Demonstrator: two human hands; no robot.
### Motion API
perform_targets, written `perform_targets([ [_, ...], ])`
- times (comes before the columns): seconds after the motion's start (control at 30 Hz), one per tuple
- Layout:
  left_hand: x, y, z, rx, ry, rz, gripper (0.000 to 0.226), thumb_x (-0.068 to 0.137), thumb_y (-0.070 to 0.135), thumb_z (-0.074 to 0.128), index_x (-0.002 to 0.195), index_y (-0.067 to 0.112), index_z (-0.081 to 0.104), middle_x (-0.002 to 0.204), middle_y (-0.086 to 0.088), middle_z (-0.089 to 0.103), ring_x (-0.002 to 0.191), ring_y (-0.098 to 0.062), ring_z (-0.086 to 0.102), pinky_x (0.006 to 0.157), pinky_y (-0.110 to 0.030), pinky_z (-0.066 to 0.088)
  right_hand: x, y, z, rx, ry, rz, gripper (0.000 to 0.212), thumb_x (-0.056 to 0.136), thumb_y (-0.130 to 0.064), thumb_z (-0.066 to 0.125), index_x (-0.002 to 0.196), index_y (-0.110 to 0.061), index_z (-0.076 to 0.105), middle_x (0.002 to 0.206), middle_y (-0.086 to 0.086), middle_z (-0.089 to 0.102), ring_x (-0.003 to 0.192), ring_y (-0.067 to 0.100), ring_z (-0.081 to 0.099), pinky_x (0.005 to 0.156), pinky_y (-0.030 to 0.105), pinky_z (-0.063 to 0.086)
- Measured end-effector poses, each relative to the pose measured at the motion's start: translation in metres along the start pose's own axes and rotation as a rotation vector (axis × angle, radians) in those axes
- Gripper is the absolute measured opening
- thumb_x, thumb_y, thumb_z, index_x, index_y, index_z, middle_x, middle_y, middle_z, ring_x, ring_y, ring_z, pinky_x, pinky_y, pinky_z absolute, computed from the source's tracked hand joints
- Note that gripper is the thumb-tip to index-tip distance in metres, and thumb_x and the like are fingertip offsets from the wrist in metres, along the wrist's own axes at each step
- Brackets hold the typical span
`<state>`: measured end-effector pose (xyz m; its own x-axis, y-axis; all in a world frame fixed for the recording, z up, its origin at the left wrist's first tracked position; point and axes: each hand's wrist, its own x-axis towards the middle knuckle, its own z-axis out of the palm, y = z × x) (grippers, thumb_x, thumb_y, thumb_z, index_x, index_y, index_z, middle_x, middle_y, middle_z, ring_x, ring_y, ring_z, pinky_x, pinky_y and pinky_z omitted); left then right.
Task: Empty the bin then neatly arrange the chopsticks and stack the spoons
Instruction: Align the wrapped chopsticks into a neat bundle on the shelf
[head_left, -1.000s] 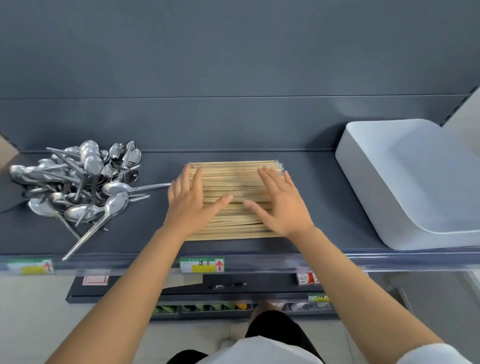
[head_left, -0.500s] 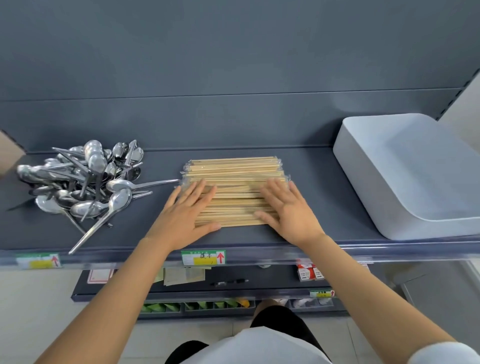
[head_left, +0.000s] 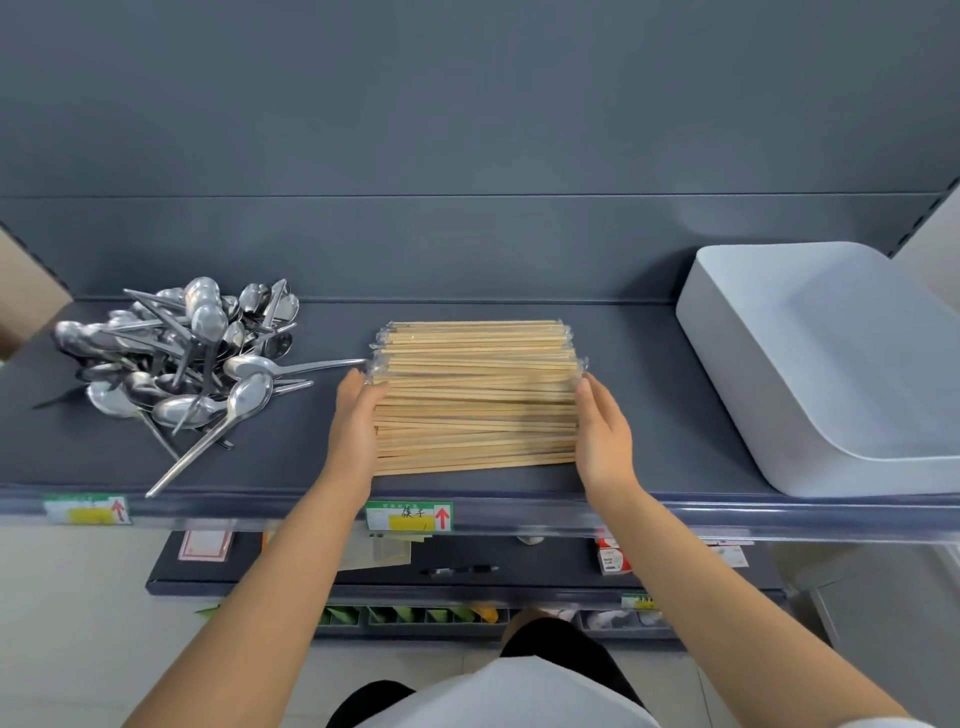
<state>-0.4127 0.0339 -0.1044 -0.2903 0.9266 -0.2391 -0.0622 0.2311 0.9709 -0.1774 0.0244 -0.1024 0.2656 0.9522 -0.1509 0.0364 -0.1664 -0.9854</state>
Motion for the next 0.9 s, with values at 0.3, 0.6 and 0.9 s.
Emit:
perform_targets([
  [0.3, -0.001, 0.010, 0.016, 0.041, 0.209, 0.083, 0.018, 0.100, 0.039, 0.039, 0.084, 0.041, 0.048, 0.090, 0.019, 0.051, 0.097, -0.009, 0.047, 0.095, -0.034, 0.035, 0.004, 0.003, -0.006, -0.072, 0.002, -0.031, 0.051, 0.102, -0.040, 0.033, 0.149, -0.021, 0.027, 0.149, -0.009, 0.035, 0.135, 0.006, 0.032, 0.102, 0.016, 0.022],
  [0.6, -0.015, 0.026, 0.003, 0.691, 0.153, 0.232, 0.059, 0.097, 0.049, 0.042, 0.145, 0.014, 0.037, 0.148, -0.002, 0.042, 0.135, -0.018, 0.038, 0.108, -0.035, 0.031, 0.002, 0.008, -0.004, -0.879, -0.194, -0.439, 0.073, 0.095, -0.059, 0.018, 0.152, -0.014, 0.009, 0.158, -0.003, 0.003, 0.148, 0.018, 0.001, 0.120, 0.034, -0.001],
  [0.9, -0.028, 0.038, -0.051, 1.434, 0.081, 0.351, 0.062, 0.095, 0.051, 0.043, 0.144, 0.012, 0.037, 0.145, -0.005, 0.045, 0.130, -0.023, 0.043, 0.105, -0.038, 0.035, -0.009, -0.016, 0.042, -1.167, -0.329, -0.739, 0.060, 0.095, -0.045, 0.033, 0.140, -0.006, 0.044, 0.147, 0.014, 0.042, 0.138, 0.030, 0.036, 0.115, 0.043, 0.018],
])
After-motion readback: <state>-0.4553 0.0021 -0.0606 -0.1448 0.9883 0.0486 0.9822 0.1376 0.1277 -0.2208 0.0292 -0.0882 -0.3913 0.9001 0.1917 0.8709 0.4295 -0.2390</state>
